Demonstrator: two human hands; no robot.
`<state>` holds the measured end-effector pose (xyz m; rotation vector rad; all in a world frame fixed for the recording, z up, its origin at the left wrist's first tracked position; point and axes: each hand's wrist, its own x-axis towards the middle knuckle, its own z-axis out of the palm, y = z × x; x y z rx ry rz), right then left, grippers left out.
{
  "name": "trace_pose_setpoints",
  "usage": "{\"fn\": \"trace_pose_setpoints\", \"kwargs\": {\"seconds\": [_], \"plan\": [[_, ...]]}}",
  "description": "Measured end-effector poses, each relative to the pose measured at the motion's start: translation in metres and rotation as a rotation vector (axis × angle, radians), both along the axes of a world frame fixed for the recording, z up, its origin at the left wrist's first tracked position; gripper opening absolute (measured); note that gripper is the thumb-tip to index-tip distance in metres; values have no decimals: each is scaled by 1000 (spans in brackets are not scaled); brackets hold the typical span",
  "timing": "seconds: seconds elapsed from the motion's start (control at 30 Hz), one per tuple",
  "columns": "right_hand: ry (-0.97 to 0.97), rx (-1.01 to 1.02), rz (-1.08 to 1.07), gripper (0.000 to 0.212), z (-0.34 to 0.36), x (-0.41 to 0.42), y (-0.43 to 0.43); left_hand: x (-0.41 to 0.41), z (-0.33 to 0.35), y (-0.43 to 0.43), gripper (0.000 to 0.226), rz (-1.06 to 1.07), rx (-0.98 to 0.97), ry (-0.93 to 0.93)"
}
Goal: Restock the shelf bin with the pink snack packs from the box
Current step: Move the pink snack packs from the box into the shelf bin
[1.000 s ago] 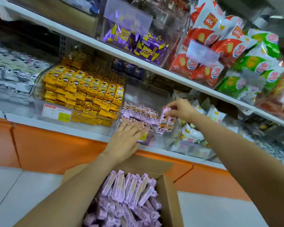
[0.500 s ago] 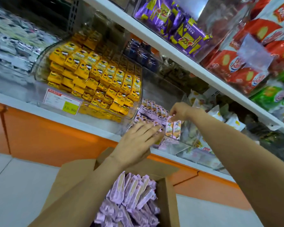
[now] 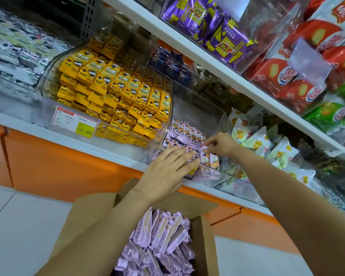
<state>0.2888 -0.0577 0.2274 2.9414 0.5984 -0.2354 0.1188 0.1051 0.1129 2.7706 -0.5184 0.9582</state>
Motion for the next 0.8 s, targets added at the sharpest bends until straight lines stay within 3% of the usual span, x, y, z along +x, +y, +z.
{"fn": "trace_pose_setpoints", "kwargs": {"seconds": [0.17, 0.37, 0.47, 0.67, 0.8], "plan": [[103, -28, -15, 41, -4, -1, -5, 2, -3, -1, 63, 13, 23, -8], [248, -266, 27, 59, 0, 7, -5, 3, -4, -1, 61, 21, 41, -3], [326, -289, 2, 61, -1, 3, -5, 2, -4, -1, 62, 19, 40, -21], [238, -335, 92, 29, -17, -1, -8, 2, -6, -1, 62, 19, 47, -33], [173, -236, 94, 51, -30, 0, -18, 3, -7, -2, 61, 5, 22, -34]]}}
